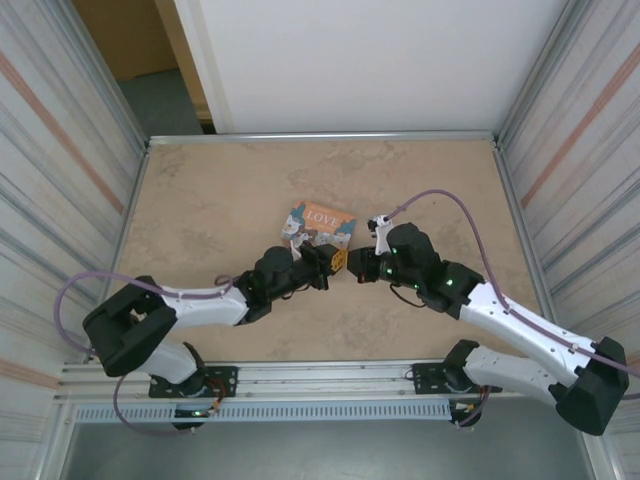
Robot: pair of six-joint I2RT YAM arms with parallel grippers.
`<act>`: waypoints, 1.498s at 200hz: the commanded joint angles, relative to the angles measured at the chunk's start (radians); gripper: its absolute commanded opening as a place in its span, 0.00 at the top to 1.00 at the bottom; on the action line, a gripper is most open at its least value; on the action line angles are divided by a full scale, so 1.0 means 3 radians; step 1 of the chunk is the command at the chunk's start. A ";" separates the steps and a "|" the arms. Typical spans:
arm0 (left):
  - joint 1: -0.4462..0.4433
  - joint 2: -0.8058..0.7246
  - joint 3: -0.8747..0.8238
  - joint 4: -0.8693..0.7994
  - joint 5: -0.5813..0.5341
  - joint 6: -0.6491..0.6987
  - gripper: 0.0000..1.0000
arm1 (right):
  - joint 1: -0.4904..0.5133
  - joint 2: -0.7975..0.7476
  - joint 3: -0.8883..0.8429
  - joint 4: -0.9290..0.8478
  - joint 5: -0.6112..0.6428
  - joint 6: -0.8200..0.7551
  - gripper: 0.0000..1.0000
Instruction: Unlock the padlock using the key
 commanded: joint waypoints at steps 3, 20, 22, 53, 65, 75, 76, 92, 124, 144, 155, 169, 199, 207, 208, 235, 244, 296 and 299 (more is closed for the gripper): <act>0.0030 -0.0303 -0.0010 -0.0396 -0.0348 0.0516 1.00 | -0.0181 -0.0190 -0.0027 0.0045 -0.0181 0.0105 0.82; 0.0100 -0.0599 0.0040 -0.0840 -0.0411 0.1046 1.00 | -0.0316 -0.0301 -0.0042 0.0034 -0.0370 0.0132 0.72; 0.0106 -0.0655 0.0051 -0.0899 -0.0429 0.1111 1.00 | -0.0336 -0.0316 -0.0046 0.0034 -0.0397 0.0133 0.71; 0.0144 -0.1336 0.0245 -0.1899 -0.0800 0.2165 1.00 | -0.0605 -0.0517 -0.0074 0.0095 -0.0874 0.0166 0.56; 0.0144 -0.1545 0.0271 -0.2104 -0.0923 0.2475 1.00 | -0.0677 -0.0563 -0.0090 0.0152 -0.1085 0.0175 0.51; 0.0144 -0.1689 0.0261 -0.2176 -0.0980 0.2753 1.00 | -0.0711 -0.0588 -0.0108 0.0224 -0.1209 0.0206 0.47; 0.0144 -0.1701 0.0261 -0.2183 -0.0985 0.2772 1.00 | -0.0714 -0.0590 -0.0112 0.0231 -0.1217 0.0211 0.47; 0.0144 -0.1878 0.0218 -0.2144 -0.0970 0.3188 1.00 | -0.0718 -0.0599 -0.0176 0.0457 -0.1387 0.0309 0.42; 0.0144 -0.2025 0.0212 -0.1815 -0.0605 0.4051 1.00 | -0.0630 -0.0463 -0.0314 0.1151 -0.1652 0.0601 0.39; 0.0144 -0.2024 0.0243 -0.1607 -0.0342 0.4351 1.00 | -0.0434 -0.0312 -0.0233 0.1314 -0.1654 0.0568 0.39; 0.0144 -0.2006 0.0269 -0.1499 -0.0177 0.4462 1.00 | -0.0327 -0.0227 -0.0166 0.1340 -0.1652 0.0517 0.40; 0.0144 -0.1961 0.0291 -0.1351 -0.0011 0.4531 1.00 | -0.0220 -0.0130 -0.0105 0.1415 -0.1640 0.0487 0.43; 0.0144 -0.1863 0.0291 -0.1081 0.0177 0.4527 1.00 | -0.0070 -0.0004 -0.0085 0.1685 -0.1587 0.0497 0.46; 0.0144 -0.1840 0.0291 -0.1033 0.0210 0.4525 1.00 | -0.0045 0.0022 -0.0069 0.1707 -0.1581 0.0487 0.47; 0.0144 -0.1841 0.0291 -0.1028 0.0213 0.4525 1.00 | -0.0038 0.0023 -0.0067 0.1712 -0.1582 0.0484 0.47; 0.0144 -0.1811 0.0285 -0.0935 0.0239 0.4503 1.00 | 0.0016 0.0076 -0.0057 0.1766 -0.1578 0.0470 0.51; 0.0144 -0.1806 0.0286 -0.0932 0.0246 0.4504 1.00 | 0.0027 0.0076 -0.0056 0.1791 -0.1570 0.0476 0.52; 0.0144 -0.1776 0.0286 -0.0880 0.0247 0.4454 1.00 | 0.0070 0.0213 -0.0027 0.1862 -0.1556 0.0481 0.58; 0.0144 -0.1774 0.0286 -0.0870 0.0256 0.4452 1.00 | 0.0067 0.0216 -0.0025 0.1861 -0.1557 0.0481 0.58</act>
